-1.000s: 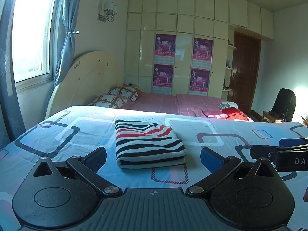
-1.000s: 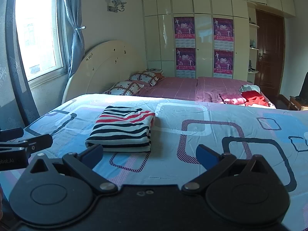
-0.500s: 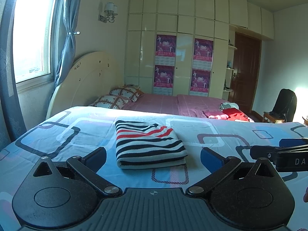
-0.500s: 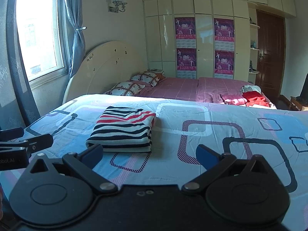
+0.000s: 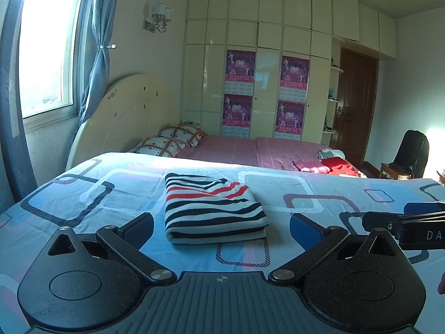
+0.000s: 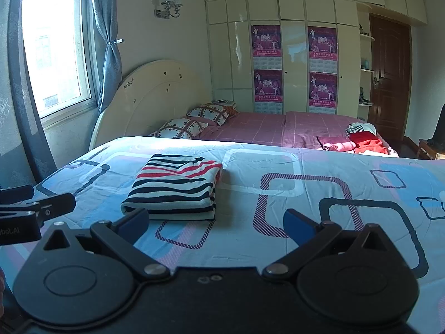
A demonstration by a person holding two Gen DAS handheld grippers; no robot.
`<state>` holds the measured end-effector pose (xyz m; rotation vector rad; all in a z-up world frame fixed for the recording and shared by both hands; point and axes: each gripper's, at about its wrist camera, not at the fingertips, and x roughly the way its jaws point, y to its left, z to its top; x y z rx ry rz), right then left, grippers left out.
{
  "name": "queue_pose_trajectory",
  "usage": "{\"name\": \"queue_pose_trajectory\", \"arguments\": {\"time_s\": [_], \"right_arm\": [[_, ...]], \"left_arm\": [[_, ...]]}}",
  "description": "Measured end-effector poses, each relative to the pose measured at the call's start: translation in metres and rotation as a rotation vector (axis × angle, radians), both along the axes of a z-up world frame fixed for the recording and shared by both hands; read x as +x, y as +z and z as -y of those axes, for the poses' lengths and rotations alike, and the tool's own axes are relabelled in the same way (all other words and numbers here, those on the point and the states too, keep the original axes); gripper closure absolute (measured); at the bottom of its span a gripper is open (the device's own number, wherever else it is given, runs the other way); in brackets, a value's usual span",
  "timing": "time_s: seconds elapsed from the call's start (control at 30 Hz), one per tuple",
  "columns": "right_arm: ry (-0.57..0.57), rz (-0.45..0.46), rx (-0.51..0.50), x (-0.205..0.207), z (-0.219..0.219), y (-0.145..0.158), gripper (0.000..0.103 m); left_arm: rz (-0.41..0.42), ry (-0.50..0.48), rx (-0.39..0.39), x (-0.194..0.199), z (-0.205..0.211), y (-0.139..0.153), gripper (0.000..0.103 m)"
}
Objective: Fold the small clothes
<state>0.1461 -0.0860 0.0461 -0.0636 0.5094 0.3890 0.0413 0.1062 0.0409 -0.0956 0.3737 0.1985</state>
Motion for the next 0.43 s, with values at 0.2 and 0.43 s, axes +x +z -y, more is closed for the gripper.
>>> {"name": "queue_pose_trajectory", "arguments": {"time_s": [0.2, 0.43], "right_arm": [[0.005, 0.007, 0.005, 0.0015, 0.0035, 0.0003, 0.001], [0.008, 0.013, 0.003, 0.0021, 0.0064, 0.0010, 0.001]], "left_arm": [[0.017, 0.024, 0.022, -0.0016, 0.0048, 0.0016, 0.000], [0.027, 0.015, 0.020, -0.0026, 0.0086, 0.0027, 0.000]]}}
